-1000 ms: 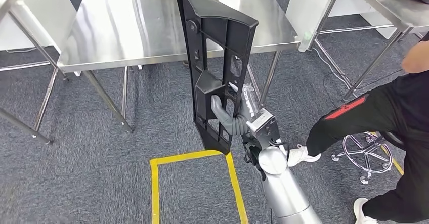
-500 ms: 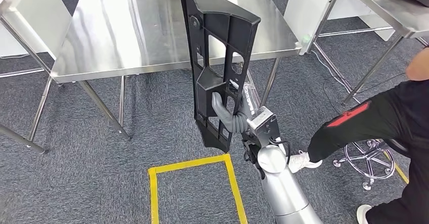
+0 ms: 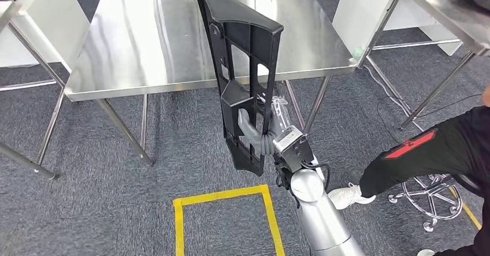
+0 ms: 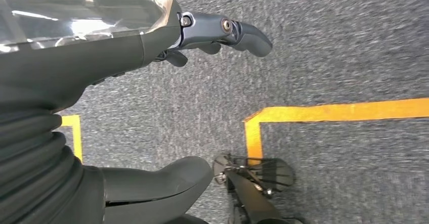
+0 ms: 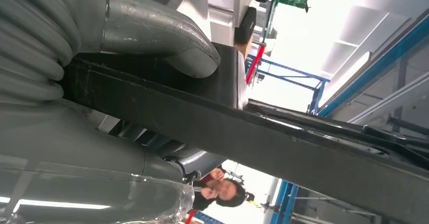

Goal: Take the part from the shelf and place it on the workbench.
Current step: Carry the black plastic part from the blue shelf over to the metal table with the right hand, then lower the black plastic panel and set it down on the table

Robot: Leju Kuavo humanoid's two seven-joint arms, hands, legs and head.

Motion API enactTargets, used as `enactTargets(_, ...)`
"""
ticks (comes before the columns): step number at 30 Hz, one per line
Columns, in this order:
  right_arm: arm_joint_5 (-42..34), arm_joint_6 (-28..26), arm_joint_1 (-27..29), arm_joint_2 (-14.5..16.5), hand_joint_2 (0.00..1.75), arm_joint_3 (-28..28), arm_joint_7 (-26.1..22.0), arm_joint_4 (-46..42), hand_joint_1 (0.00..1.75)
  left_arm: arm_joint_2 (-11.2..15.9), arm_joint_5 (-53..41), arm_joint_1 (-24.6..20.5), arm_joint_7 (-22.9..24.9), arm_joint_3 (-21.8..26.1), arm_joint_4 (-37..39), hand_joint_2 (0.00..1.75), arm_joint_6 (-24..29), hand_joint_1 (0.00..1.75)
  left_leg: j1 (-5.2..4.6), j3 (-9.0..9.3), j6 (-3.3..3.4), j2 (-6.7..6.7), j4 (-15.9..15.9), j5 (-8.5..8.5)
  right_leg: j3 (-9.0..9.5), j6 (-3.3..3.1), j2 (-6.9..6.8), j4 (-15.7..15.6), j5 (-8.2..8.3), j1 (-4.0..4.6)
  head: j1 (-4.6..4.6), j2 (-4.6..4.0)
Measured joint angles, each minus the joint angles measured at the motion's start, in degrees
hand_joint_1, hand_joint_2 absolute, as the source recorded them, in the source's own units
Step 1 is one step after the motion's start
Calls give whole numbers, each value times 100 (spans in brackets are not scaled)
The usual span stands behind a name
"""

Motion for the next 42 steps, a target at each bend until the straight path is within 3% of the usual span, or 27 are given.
enactTargets(3, 69, -34, 9, 59, 175, 67, 13, -19, 175, 51, 2, 11, 10, 5, -2, 175, -36, 0, 13, -15, -87, 27, 179, -79, 136, -118, 16, -29, 28, -56, 3, 0)
enactTargets(4, 92, -44, 1, 87, 175, 104, 17, -19, 175, 67, 2, 7, 20, 8, -3, 175, -43, 0, 27, -103, -122, 36, 356, -168, 199, -147, 18, -34, 16, -73, 0, 0)
enactTargets(8, 147, -84, -15, 168, 175, 242, 48, -4, 175, 98, -22, 10, 58, 13, -3, 175, -57, 0, 95, -916, -246, 49, 1548, -624, 289, -210, 20, -36, -61, -76, -20, 0)
enactTargets(9, 155, -96, -14, 178, 175, 270, 60, 2, 175, 107, -32, 19, 66, 13, -3, 175, -57, 0, 108, -1035, -258, 53, 1595, -581, 312, -206, 26, -35, -87, -76, -19, 0)
enactTargets(10, 160, -107, -15, 190, 175, 297, 73, 7, 175, 117, -41, 28, 73, 14, -3, 175, -57, 0, 121, -1050, -261, 57, 1447, -422, 346, -193, 32, -35, -119, -77, -20, 0)
enactTargets(12, 164, -118, -24, 218, 175, 329, 92, 9, 175, 138, -51, 32, 75, 16, -3, 175, -54, 0, 138, -807, -238, 64, 712, 102, 432, -158, 38, -37, -189, -77, -18, 0)
enactTargets(13, 164, -121, -36, 233, 175, 342, 100, 11, 175, 146, -53, 31, 77, 20, -3, 175, -53, 0, 129, -677, -215, 68, 393, 225, 471, -131, 41, -38, -222, -68, -18, 0)
enactTargets(15, 163, -128, -75, 264, 175, 371, 109, 25, 175, 154, -54, 28, 80, 41, -3, 175, -48, 0, 93, -540, -136, 66, 79, 226, 520, -52, 46, -39, -255, -47, -17, 0)
enactTargets(16, 161, -132, -90, 275, 175, 388, 111, 36, 175, 154, -52, 32, 82, 53, -3, 175, -46, 0, 73, -522, -87, 63, 65, 172, 539, -4, 50, -20, -245, -31, -16, 0)
enactTargets(18, 160, -138, -107, 290, 175, 420, 108, 55, 175, 151, -50, 49, 83, 71, -2, 175, -46, 0, 79, -402, 7, 61, 10, 273, 547, 79, 50, 93, -278, -13, -10, 0)
enactTargets(20, 160, -142, -125, 291, 175, 442, 103, 74, 175, 153, -45, 49, 81, 83, -1, 175, -48, 0, 93, -287, 65, 62, -2, 317, 339, 87, 44, 513, -459, -13, 0, 0)
enactTargets(23, 159, -144, -124, 284, 175, 450, 98, 115, 175, 157, -35, 43, 79, 96, -1, 175, -48, 0, 81, -255, 109, 47, 2, 253, -350, 73, 43, 1566, -816, -26, 6, 0)
enactTargets(24, 159, -144, -116, 280, 175, 450, 98, 131, 175, 155, -33, 50, 79, 98, -1, 175, -49, 0, 77, -236, 110, 40, 3, 225, -491, 81, 43, 1693, -846, -26, 6, 0)
enactTargets(25, 159, -145, -111, 276, 175, 451, 98, 145, 175, 152, -31, 56, 79, 99, -1, 175, -50, 0, 74, -204, 105, 32, 4, 193, -526, 95, 43, 1603, -773, -26, 6, 0)
enactTargets(27, 159, -145, -119, 276, 175, 455, 98, 165, 175, 145, -22, 64, 79, 101, -1, 175, -49, 0, 72, -114, 82, 16, 3, 115, -319, 132, 37, 892, -364, -25, 7, 0)
enactTargets(28, 159, -144, -136, 277, 175, 460, 98, 179, 175, 142, -15, 63, 78, 104, -1, 175, -47, 0, 63, -62, 59, 10, 8, 70, -197, 126, 28, 493, -160, -18, 4, 0)
enactTargets(30, 165, -146, -192, 283, 175, 478, 99, 218, 175, 134, -4, 52, 73, 112, 1, 175, -41, 0, 47, -12, -8, 3, 0, -7, -38, 46, 8, 50, 27, 6, 13, 0)
enactTargets(34, 251, -205, -307, 321, 175, 545, 91, 310, 175, 124, -3, 40, 57, 142, -1, 175, -25, 0, 54, 1, -126, 31, 234, -58, 164, -140, 35, -42, 18, -50, 10, 0)
enactTargets(35, 271, -232, -349, 335, 175, 572, 87, 337, 175, 122, -9, 30, 55, 146, -1, 175, -20, 0, 69, -116, -156, 39, 461, -110, 253, -182, 38, -52, -11, -64, 3, 0)
enactTargets(37, 299, -294, -434, 353, 175, 608, 81, 401, 175, 114, -27, 18, 55, 151, -1, 175, -14, 0, 96, -587, -222, 47, 1140, -331, 353, -237, 35, -59, -92, -54, -14, 0)
enactTargets(39, 386, -394, -474, 357, 175, 619, 92, 479, 175, 112, -56, 27, 61, 162, -1, 175, -11, 0, 117, -1017, -273, 52, 1536, -502, 449, -238, 50, -57, -191, -46, -18, 0)
enactTargets(40, 479, -465, -483, 357, 175, 623, 110, 509, 175, 112, -73, 35, 66, 172, -1, 175, -11, 0, 126, -1080, -282, 56, 1431, -432, 519, -228, 58, -57, -249, -45, -17, 0)
enactTargets(42, 740, -611, -521, 356, 175, 649, 177, 539, 175, 112, -103, 41, 75, 193, -1, 175, -11, 0, 139, -945, -260, 62, 771, 34, 680, -200, 68, -58, -372, -46, -16, 0)
